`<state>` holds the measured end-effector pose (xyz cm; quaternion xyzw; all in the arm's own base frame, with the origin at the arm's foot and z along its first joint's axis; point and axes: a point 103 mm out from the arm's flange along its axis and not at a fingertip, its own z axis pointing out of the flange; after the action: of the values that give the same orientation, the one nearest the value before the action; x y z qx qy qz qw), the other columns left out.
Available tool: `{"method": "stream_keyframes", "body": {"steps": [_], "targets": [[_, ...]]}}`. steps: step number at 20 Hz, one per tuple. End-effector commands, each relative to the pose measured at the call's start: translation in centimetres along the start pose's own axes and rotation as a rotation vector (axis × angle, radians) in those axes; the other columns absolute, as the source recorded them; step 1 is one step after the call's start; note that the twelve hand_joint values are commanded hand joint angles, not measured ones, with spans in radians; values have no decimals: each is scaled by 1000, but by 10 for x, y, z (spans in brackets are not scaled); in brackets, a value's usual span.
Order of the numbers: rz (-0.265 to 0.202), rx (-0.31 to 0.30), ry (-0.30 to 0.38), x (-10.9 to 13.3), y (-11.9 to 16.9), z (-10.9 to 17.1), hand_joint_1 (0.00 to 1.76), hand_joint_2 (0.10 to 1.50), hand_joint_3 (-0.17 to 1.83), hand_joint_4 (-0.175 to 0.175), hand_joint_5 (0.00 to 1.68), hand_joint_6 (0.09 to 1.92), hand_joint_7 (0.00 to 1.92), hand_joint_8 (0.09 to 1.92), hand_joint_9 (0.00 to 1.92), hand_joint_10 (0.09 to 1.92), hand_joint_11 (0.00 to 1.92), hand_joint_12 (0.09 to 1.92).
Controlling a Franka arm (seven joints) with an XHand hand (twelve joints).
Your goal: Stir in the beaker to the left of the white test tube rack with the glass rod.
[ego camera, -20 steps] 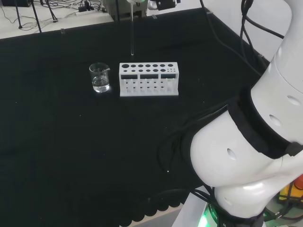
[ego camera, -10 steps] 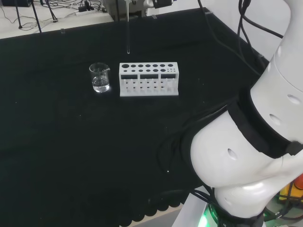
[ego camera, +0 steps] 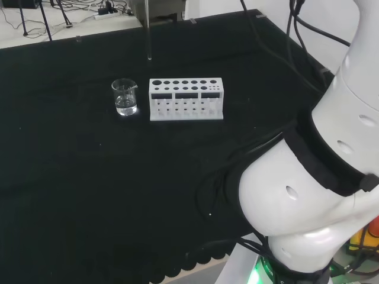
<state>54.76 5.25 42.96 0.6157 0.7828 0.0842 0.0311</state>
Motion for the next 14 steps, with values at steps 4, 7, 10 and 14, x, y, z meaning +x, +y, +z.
{"method": "stream_keyframes", "body": {"steps": [4, 7, 10, 14], "targets": [[-68, 19, 44, 30, 20, 18, 1317, 706, 626, -175, 1192, 517, 1254, 973, 1642, 803, 1387, 1064], [-89, 25, 51, 39, 27, 24, 1317, 706, 625, -175, 1193, 516, 1255, 972, 1642, 802, 1387, 1064], [-112, 29, 56, 48, 33, 29, 1317, 706, 624, -175, 1193, 515, 1255, 971, 1642, 801, 1387, 1063], [-136, 38, 59, 57, 40, 39, 1317, 707, 622, -175, 1194, 512, 1256, 969, 1643, 800, 1388, 1062]]}}
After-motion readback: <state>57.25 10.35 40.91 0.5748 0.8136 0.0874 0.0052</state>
